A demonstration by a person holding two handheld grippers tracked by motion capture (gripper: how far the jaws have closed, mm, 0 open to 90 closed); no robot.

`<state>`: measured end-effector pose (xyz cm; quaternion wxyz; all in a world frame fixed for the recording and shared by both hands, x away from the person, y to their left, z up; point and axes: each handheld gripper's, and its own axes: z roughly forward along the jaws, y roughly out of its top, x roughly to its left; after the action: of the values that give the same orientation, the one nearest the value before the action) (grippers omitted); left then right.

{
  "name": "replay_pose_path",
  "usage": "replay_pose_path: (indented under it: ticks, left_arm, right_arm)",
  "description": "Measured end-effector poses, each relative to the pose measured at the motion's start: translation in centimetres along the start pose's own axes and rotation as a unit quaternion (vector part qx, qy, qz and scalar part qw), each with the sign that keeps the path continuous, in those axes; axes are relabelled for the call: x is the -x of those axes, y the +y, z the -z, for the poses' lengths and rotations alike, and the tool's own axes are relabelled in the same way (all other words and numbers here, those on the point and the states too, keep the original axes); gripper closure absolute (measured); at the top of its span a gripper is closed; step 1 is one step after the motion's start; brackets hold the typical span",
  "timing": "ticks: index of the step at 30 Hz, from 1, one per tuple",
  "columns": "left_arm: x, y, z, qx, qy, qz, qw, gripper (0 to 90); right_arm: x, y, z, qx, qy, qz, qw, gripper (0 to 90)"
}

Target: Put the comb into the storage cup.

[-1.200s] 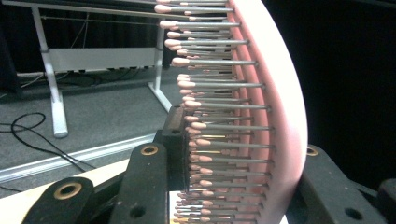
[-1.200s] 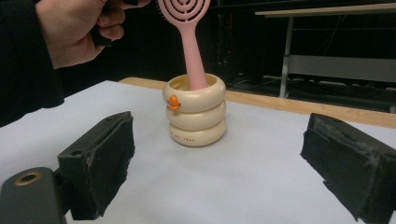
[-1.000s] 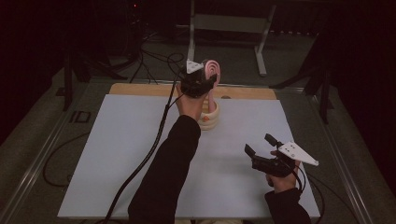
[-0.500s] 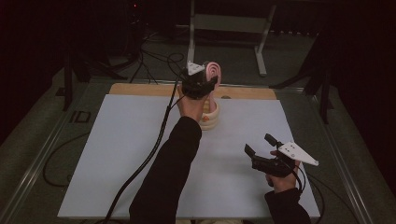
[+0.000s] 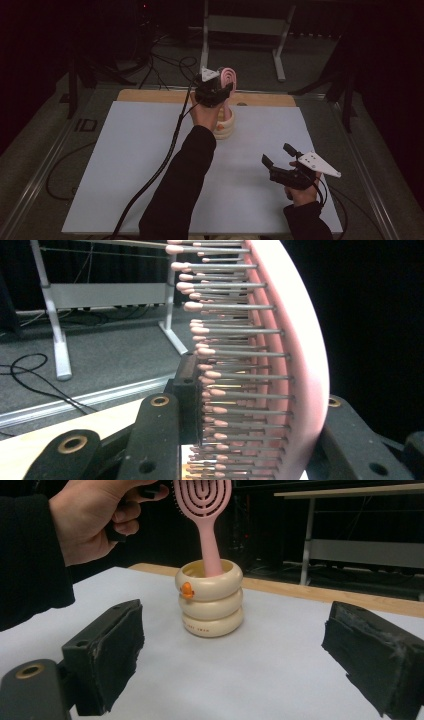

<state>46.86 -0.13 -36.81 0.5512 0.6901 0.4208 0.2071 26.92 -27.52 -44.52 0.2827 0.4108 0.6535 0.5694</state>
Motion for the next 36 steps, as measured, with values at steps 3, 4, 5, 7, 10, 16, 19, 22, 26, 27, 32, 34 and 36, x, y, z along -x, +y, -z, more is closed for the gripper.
replay_pose_path:
  ticks: [3, 4, 5, 7, 10, 16, 19, 22, 26, 27, 32, 34, 36]
  left_arm:
    - [0.0, 0.0, 0.0, 0.002, 0.000, 0.002, 1.0000, 64.9]
    - [0.0, -0.1, 0.0, 0.002, 0.001, 0.001, 1.0000, 64.9]
    - [0.0, -0.1, 0.0, 0.002, 0.001, 0.001, 1.0000, 64.9]
    - [-0.1, -0.1, 0.1, 0.002, 0.001, 0.003, 1.0000, 64.9]
    - [-0.1, -0.2, 0.1, 0.003, 0.002, 0.002, 1.0000, 64.8]
    - [-0.2, -0.4, 0.0, 0.000, 0.004, 0.002, 1.0000, 64.8]
    - [-0.2, -0.6, -0.1, -0.002, 0.005, 0.005, 1.0000, 64.8]
    - [-0.2, -0.8, -0.2, -0.003, 0.004, 0.005, 1.0000, 64.8]
    - [-0.1, -0.9, -0.3, -0.003, 0.005, 0.006, 1.0000, 64.8]
    - [-0.1, -0.9, -0.3, -0.003, 0.005, 0.006, 1.0000, 64.8]
    - [-0.2, -1.1, -0.4, -0.004, 0.004, 0.008, 1.0000, 64.9]
    - [-0.2, -1.3, -0.5, -0.005, 0.005, 0.009, 0.9999, 64.8]
    - [-0.3, -1.4, -0.5, -0.006, 0.005, 0.010, 0.9999, 64.9]
  right_arm:
    - [0.0, 0.0, 0.0, 0.000, 0.000, 0.000, 1.0000, 8.7]
    - [0.0, 0.0, 0.0, 0.000, 0.000, 0.000, 1.0000, 8.7]
    - [0.0, 0.0, 0.0, 0.000, 0.000, 0.000, 1.0000, 8.7]
    - [0.0, 0.0, 0.0, 0.000, 0.000, 0.001, 1.0000, 8.7]
    - [0.0, 0.0, 0.0, 0.000, 0.001, 0.001, 1.0000, 8.7]
    - [0.0, 0.0, 0.0, 0.001, 0.001, 0.001, 1.0000, 8.7]
    - [0.0, 0.0, 0.0, 0.001, 0.001, 0.000, 1.0000, 8.7]
    - [0.0, 0.0, 0.0, 0.000, 0.001, -0.001, 1.0000, 8.7]
    - [0.0, 0.0, 0.0, 0.001, 0.001, 0.000, 1.0000, 8.7]
    - [0.0, 0.0, 0.0, 0.001, 0.001, 0.000, 1.0000, 8.7]
    - [-0.1, 0.0, 0.0, 0.002, 0.001, 0.000, 1.0000, 8.7]
    - [-0.1, 0.0, 0.0, 0.002, 0.001, 0.000, 1.0000, 8.7]
    - [-0.1, 0.0, 0.0, 0.002, 0.000, -0.001, 1.0000, 8.7]
